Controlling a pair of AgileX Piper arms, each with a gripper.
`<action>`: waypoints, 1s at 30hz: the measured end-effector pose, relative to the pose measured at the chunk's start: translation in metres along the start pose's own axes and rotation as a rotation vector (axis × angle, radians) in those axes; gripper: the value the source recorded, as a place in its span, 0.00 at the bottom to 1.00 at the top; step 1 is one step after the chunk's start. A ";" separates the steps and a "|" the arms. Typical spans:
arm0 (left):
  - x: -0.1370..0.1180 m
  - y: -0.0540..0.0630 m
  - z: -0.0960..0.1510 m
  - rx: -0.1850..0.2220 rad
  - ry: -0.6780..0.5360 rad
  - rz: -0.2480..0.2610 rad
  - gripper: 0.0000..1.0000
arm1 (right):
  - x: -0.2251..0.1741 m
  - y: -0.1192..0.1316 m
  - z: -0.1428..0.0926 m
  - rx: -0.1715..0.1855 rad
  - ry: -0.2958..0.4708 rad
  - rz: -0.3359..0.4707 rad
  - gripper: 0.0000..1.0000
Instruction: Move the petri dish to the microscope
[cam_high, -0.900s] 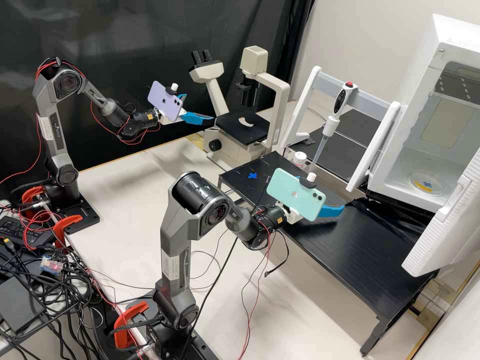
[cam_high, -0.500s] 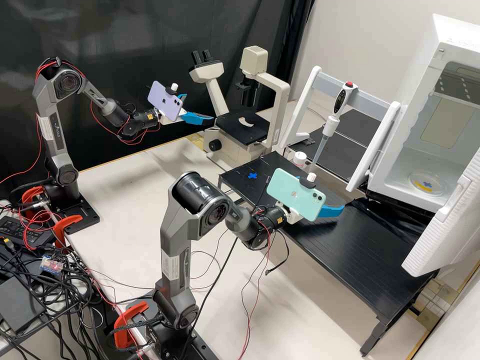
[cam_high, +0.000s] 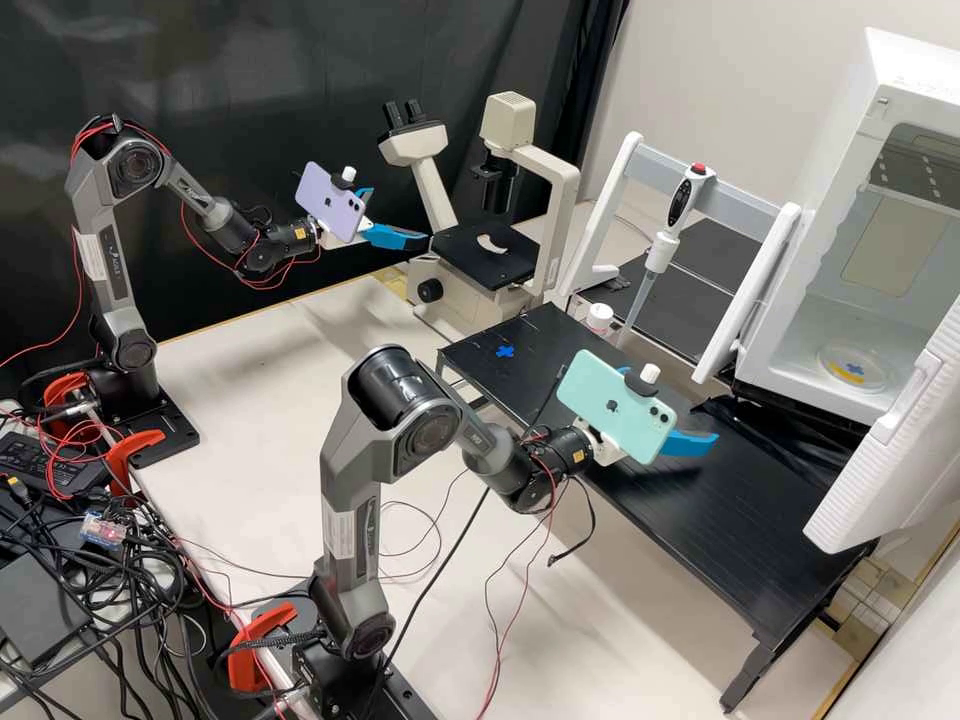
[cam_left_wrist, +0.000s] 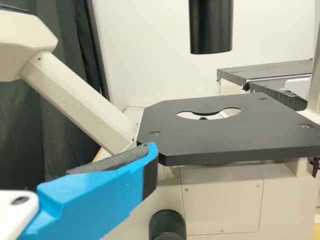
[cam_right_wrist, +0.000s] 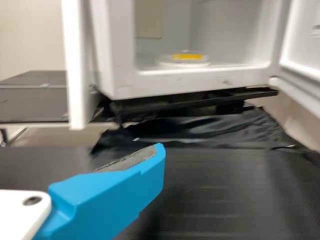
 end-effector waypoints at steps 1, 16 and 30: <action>0.000 0.000 0.000 0.000 0.000 0.000 1.00 | 0.002 0.003 0.000 0.000 0.000 0.009 1.00; 0.000 0.000 0.000 0.000 0.000 0.000 1.00 | 0.059 0.048 0.012 0.043 -0.061 0.170 1.00; 0.000 0.000 0.000 0.000 0.000 0.000 1.00 | 0.110 0.082 0.015 0.029 -0.130 0.249 1.00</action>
